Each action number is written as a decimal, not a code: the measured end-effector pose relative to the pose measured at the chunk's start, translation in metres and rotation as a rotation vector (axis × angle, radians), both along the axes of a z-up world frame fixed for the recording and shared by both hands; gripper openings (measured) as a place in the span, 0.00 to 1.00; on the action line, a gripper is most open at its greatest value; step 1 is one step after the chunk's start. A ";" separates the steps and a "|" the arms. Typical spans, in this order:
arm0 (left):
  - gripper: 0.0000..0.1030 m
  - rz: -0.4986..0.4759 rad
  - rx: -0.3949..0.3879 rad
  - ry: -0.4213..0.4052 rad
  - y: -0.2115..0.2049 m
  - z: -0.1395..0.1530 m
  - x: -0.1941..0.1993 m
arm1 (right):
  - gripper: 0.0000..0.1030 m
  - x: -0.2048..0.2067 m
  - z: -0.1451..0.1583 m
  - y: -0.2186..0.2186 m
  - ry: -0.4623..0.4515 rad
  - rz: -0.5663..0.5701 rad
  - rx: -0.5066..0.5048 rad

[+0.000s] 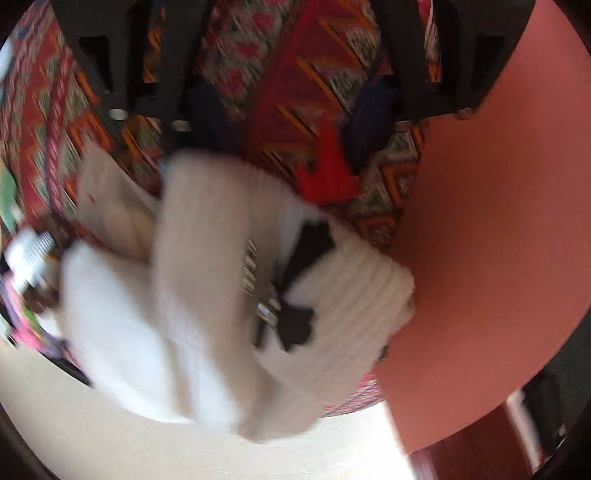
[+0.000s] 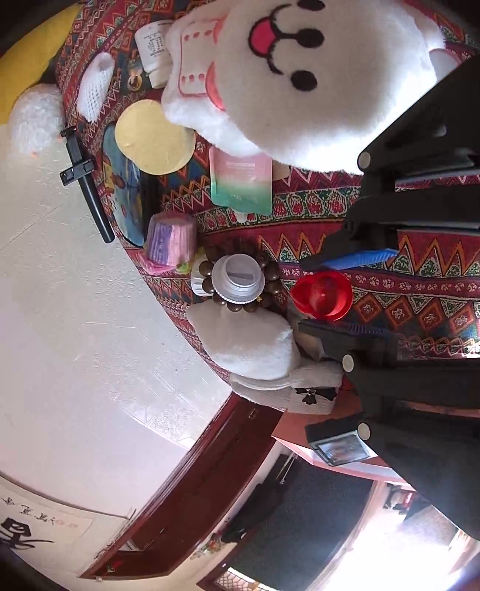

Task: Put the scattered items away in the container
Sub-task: 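Grasp the red cone with the left gripper while the right grasps the red cup, then drop the red cone into the box with the left gripper while the right drops the red cup in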

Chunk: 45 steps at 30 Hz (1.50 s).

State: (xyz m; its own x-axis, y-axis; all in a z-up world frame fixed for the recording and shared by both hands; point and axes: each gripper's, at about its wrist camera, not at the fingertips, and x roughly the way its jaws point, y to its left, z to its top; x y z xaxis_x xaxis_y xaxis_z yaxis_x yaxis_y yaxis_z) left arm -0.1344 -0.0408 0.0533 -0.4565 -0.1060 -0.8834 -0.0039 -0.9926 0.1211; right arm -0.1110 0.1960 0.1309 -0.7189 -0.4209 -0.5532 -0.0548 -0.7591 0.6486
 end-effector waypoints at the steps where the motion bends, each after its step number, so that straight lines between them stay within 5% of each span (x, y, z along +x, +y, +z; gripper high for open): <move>1: 0.22 -0.053 -0.007 -0.002 0.010 0.003 0.015 | 0.24 0.000 -0.001 0.001 -0.003 -0.005 -0.006; 6: 0.26 -0.186 -0.142 0.117 0.052 0.019 0.088 | 0.24 0.002 0.000 0.005 -0.002 -0.016 -0.034; 8: 0.62 -0.182 -0.172 0.167 0.058 0.022 0.093 | 0.24 0.004 0.000 0.007 -0.001 -0.020 -0.039; 11: 0.76 -0.095 -0.210 0.215 0.046 0.020 0.078 | 0.24 0.005 0.000 0.009 -0.002 -0.021 -0.046; 19: 0.82 0.083 0.017 0.099 -0.011 0.001 -0.008 | 0.24 0.001 -0.003 0.004 -0.016 -0.006 -0.045; 21: 0.71 0.043 0.075 0.090 -0.014 0.001 -0.015 | 0.24 0.000 -0.003 0.002 -0.019 0.004 -0.039; 22: 0.34 -0.002 0.103 0.083 -0.011 0.005 -0.015 | 0.24 0.000 -0.003 0.002 -0.018 0.004 -0.037; 23: 0.20 -0.027 0.107 0.069 -0.009 0.009 -0.014 | 0.24 0.000 -0.003 0.002 -0.017 0.003 -0.038; 26: 0.20 -0.056 0.212 0.006 -0.015 0.021 -0.003 | 0.24 0.000 -0.003 0.005 -0.017 -0.009 -0.044; 29: 0.20 -0.075 0.295 0.032 -0.026 0.046 0.022 | 0.24 0.000 -0.003 0.008 -0.016 -0.013 -0.058; 33: 0.20 -0.084 0.412 0.123 -0.050 0.098 0.059 | 0.24 0.003 0.002 0.009 0.001 -0.013 -0.064; 37: 0.20 -0.046 0.486 0.307 -0.105 0.161 0.099 | 0.24 0.004 0.001 0.010 0.001 -0.021 -0.070; 40: 0.20 0.011 0.467 0.482 -0.146 0.219 0.130 | 0.24 0.004 0.002 0.006 0.002 -0.016 -0.061; 45: 0.20 0.144 0.379 0.623 -0.212 0.245 0.137 | 0.24 0.004 0.005 -0.005 0.009 -0.005 -0.028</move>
State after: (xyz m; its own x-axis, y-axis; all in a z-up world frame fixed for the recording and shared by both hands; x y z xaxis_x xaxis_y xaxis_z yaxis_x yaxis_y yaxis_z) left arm 0.0026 -0.2528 0.2983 -0.8896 0.0573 -0.4531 0.0875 -0.9523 -0.2922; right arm -0.1070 0.1906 0.1355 -0.7258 -0.4325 -0.5350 -0.0525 -0.7405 0.6700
